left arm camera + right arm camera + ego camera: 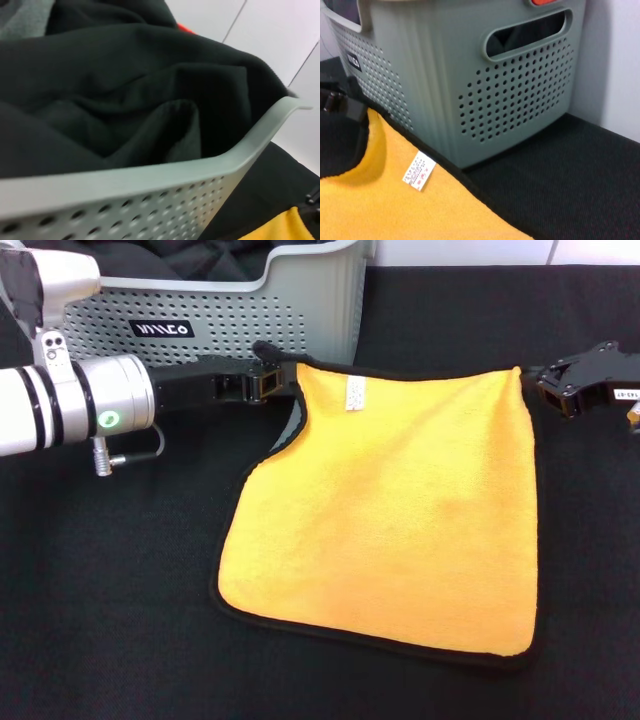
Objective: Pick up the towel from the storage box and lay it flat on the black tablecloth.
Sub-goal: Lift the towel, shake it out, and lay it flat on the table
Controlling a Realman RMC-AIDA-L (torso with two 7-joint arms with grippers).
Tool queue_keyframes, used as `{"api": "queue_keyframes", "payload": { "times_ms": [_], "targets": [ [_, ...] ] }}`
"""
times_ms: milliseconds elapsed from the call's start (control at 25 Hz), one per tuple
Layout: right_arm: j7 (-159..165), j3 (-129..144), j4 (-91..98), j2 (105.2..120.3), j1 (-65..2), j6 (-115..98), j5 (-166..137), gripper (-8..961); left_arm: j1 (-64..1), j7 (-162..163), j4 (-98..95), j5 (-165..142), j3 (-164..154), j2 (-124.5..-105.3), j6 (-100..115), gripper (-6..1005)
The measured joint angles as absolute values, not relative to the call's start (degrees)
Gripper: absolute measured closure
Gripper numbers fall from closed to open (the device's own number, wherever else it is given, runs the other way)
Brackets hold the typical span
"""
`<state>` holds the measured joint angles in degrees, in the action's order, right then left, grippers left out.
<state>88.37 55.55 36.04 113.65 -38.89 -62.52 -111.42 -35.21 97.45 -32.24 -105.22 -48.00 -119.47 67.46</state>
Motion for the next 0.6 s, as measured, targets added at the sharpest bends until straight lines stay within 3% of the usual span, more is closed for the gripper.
{"api": "queue_keyframes", "payload": {
  "times_ms": [600],
  "targets": [
    [88.6,57.2,35.5,113.81,-39.5,-60.1,-112.5,810,-35.9,95.7,-31.0,-105.8,-48.1,-119.63,63.2,958]
  ]
}}
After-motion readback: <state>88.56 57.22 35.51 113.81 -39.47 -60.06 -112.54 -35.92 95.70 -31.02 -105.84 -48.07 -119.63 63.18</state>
